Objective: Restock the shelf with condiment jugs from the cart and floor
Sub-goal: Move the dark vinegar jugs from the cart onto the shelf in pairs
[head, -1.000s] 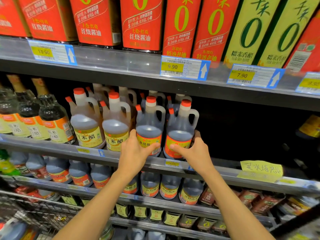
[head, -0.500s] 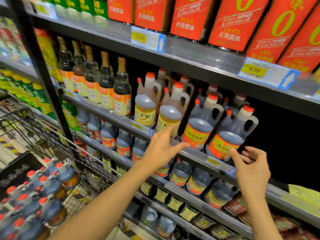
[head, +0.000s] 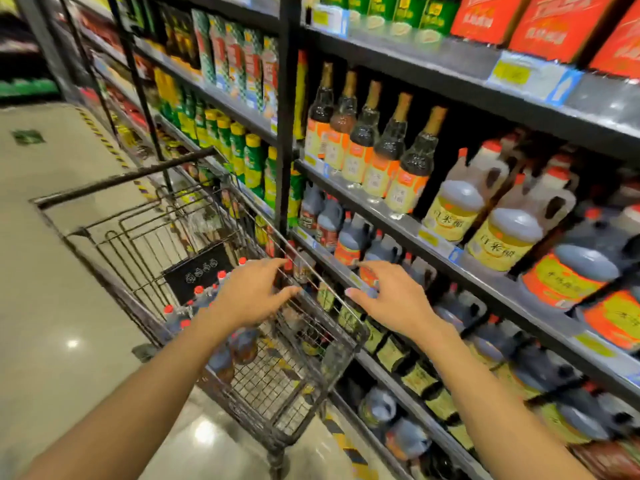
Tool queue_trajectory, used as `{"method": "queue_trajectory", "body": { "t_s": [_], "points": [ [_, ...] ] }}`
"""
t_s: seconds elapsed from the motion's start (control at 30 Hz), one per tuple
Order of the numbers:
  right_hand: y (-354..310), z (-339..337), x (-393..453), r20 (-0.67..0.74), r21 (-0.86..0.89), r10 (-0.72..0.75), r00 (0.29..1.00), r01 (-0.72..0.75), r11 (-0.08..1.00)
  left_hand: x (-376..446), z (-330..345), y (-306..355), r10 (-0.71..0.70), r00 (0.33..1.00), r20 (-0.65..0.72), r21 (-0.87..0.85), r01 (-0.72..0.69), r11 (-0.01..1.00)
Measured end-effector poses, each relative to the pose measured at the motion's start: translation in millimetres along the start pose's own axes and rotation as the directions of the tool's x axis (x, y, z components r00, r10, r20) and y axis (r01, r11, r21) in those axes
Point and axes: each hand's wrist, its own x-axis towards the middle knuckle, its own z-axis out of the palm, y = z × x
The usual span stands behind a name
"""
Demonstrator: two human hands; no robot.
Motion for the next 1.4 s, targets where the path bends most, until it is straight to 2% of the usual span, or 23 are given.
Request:
{"method": "queue_trajectory", "body": {
  "t_s": [0.1, 0.23, 0.43, 0.6, 0.67, 0.77, 0.9, 1.07, 1.23, 1.4],
  "points": [
    [-44, 25, 26, 0.111, -0.041, -0.145, 0.983, 0.151, 0.988, -37, -9, -56, -0.139, 0.990, 0.032, 0.031, 0.138, 0.990],
    [-86, 58, 58, 0.245, -0.053, -0.290, 0.925, 0.311, 0.949, -75, -3, -109, -0.262, 0.965, 0.026, 0.069, 0.259, 0.963],
    [-105, 116, 116, 0.373, 0.017, -0.406, 0.834, 0.431, 0.902, -88, 20, -140, -0.397, 0.915, 0.072, 0.140, 0.385, 0.912],
    [-104, 174, 178, 0.453, 0.069, -0.529, 0.717, 0.564, 0.823, -56, 58, -154, -0.475, 0.868, 0.143, 0.155, 0.455, 0.877],
    [-103, 198, 202, 0.487, 0.086, -0.544, 0.683, 0.583, 0.808, -38, 74, -159, -0.490, 0.853, 0.181, 0.160, 0.466, 0.870],
    [-102, 238, 233, 0.584, 0.078, -0.537, 0.609, 0.616, 0.784, -7, 95, -169, -0.577, 0.779, 0.246, 0.189, 0.545, 0.817],
    [-100, 293, 260, 0.653, 0.122, -0.557, 0.513, 0.654, 0.746, 24, 129, -188, -0.625, 0.713, 0.318, 0.196, 0.596, 0.779],
    [-102, 357, 282, 0.689, 0.156, -0.572, 0.445, 0.680, 0.717, 35, 174, -216, -0.682, 0.620, 0.389, 0.301, 0.614, 0.730],
    [-97, 399, 292, 0.730, 0.139, -0.565, 0.385, 0.725, 0.674, 39, 208, -231, -0.691, 0.490, 0.531, 0.293, 0.660, 0.692],
    [-89, 420, 288, 0.758, 0.149, -0.541, 0.364, 0.711, 0.688, 42, 228, -233, -0.707, 0.451, 0.545, 0.240, 0.724, 0.647]
  ]
}}
